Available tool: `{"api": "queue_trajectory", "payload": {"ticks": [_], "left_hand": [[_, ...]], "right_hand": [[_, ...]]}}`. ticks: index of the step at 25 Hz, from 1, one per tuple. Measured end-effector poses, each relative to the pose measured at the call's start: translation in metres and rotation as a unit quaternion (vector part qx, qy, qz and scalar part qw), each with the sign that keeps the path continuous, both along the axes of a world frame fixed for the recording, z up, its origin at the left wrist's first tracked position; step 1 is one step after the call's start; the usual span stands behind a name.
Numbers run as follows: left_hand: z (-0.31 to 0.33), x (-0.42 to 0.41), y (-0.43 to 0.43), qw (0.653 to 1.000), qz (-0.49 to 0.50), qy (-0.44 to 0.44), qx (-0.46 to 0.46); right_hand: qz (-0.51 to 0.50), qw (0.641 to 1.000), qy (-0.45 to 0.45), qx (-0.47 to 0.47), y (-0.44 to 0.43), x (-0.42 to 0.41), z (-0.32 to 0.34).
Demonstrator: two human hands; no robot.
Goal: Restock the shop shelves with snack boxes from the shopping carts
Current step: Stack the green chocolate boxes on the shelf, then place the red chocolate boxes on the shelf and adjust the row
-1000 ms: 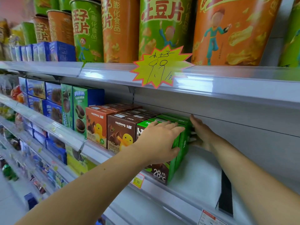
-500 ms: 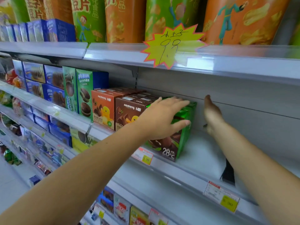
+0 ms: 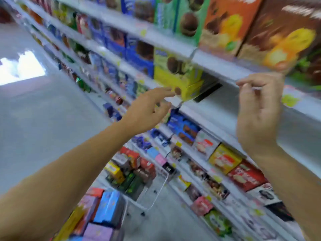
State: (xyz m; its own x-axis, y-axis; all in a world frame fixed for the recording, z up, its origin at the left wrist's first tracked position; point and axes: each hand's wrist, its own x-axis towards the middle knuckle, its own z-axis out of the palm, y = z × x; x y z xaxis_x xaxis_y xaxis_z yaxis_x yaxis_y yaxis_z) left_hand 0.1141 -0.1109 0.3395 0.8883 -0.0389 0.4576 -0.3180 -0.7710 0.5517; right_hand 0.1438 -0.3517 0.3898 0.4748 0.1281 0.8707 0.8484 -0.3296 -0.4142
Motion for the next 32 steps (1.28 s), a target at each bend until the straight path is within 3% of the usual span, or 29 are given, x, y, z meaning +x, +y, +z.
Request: {"api": "queue_trajectory", "payload": {"ticks": [3,6,9,13,18,21,26,29,32], "left_hand": [[-0.062,-0.033,0.068,0.992,0.061,0.108,-0.028],[-0.121,-0.060,0.119,0.967,0.135,0.199,-0.081],[-0.168,-0.082,0.151,0.909,0.241,0.287,-0.184],[-0.233,-0.090,0.174,0.814,0.349,0.346,-0.311],[-0.300,-0.083,0.177,0.705,0.415,0.370,-0.440],[-0.326,-0.074,0.178,0.654,0.436,0.371,-0.494],[-0.358,-0.059,0.193,0.615,0.469,0.345,-0.532],[-0.370,-0.057,0.198,0.605,0.469,0.337,-0.549],[-0.373,-0.058,0.198,0.604,0.462,0.347,-0.549]], "right_hand": [[0.058,0.983,0.147,-0.090,0.076,-0.006,-0.078],[0.101,0.919,0.335,-0.184,0.128,-0.002,-0.153],[0.100,0.835,0.470,-0.268,0.161,0.007,-0.225],[0.097,0.758,0.548,-0.341,0.203,0.024,-0.310],[0.128,0.676,0.581,-0.436,0.264,0.035,-0.401],[0.156,0.644,0.541,-0.518,0.304,0.036,-0.439],[0.100,0.623,0.369,-0.682,0.358,0.027,-0.489],[0.084,0.609,0.372,-0.695,0.368,0.023,-0.509],[0.101,0.631,0.403,-0.655,0.362,0.039,-0.512]]}}
